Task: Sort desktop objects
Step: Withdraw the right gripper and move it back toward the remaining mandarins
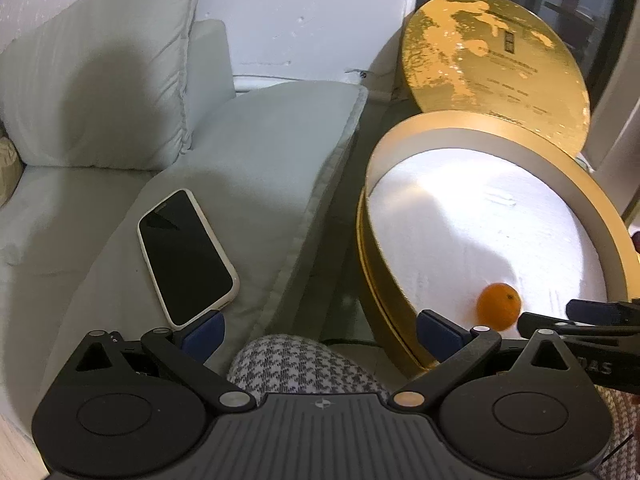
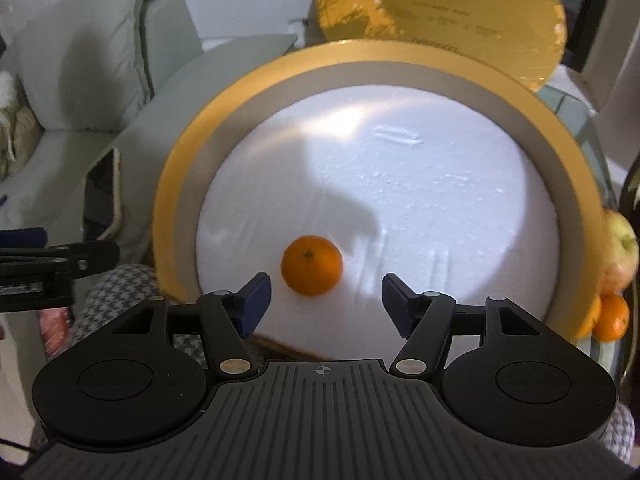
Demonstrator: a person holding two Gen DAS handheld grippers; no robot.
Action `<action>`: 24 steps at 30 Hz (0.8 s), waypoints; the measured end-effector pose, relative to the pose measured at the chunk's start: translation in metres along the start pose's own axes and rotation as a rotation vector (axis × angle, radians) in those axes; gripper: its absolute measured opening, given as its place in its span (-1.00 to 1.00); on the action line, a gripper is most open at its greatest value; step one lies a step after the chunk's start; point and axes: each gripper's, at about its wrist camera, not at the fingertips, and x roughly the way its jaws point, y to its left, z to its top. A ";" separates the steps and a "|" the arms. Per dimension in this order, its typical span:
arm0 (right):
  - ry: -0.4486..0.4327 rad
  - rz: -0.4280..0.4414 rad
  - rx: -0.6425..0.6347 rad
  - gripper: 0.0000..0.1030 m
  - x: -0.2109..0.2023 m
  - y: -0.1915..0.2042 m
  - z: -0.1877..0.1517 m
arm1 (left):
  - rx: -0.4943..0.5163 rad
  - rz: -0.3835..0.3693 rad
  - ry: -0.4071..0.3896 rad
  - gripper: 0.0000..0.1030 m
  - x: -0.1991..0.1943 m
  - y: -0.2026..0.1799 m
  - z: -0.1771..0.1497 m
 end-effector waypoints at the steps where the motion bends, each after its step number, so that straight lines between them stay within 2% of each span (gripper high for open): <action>1: -0.010 0.003 0.006 0.31 -0.007 -0.002 -0.003 | 0.009 0.000 -0.003 0.98 -0.003 -0.002 -0.001; 11: -0.046 0.029 0.071 0.33 -0.041 -0.018 -0.034 | 0.130 -0.009 0.008 0.98 -0.021 -0.038 -0.013; 24: -0.096 0.060 0.134 0.34 -0.064 -0.034 -0.051 | 0.188 0.003 -0.027 0.98 -0.042 -0.055 -0.021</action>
